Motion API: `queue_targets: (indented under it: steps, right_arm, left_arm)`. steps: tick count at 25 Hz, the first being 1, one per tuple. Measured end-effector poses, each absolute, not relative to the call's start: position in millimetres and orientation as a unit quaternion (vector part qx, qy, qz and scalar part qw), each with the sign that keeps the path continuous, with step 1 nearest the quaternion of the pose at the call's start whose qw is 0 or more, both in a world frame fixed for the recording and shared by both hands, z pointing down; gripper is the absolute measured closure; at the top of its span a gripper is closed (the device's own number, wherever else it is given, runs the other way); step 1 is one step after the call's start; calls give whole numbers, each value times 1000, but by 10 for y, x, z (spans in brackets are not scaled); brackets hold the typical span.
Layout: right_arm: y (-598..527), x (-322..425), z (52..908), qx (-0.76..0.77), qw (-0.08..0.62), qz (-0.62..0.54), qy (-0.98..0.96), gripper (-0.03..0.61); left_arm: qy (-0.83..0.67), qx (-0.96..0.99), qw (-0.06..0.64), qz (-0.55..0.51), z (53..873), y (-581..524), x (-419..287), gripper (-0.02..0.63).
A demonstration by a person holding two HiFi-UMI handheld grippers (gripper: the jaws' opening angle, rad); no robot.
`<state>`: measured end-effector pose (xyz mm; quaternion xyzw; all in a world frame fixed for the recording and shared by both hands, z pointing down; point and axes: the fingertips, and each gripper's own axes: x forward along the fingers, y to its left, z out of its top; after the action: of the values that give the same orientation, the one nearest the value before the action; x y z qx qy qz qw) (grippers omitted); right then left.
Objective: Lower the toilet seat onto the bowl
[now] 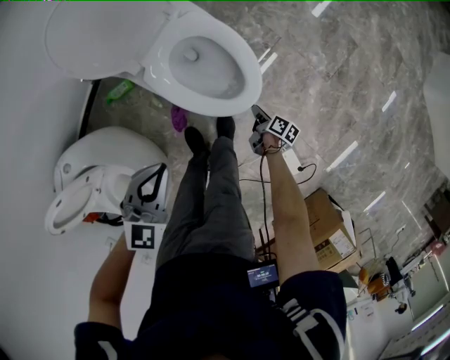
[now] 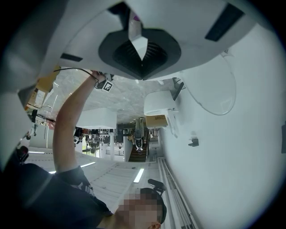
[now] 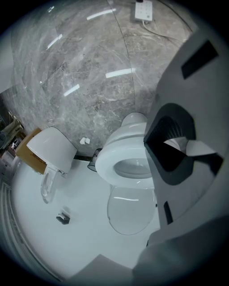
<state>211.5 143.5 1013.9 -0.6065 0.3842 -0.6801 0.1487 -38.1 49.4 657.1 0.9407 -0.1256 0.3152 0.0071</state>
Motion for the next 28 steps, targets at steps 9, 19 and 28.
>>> queue_targets:
  steps: [9,19,28]
  right_arm:
    - [1437,2109,10160,-609,140,-677,389,558]
    - [1382,2128,10061,-621,113,-656,413,557]
    - [1336,2112,9767,-627,74,-630,451,554]
  left_arm:
    - [-129,938,17,321,6642,523,-402,589]
    - [-129,941,11,314,6619,504,-336,589]
    - [-126,944,0,305,6512,488,-263,589]
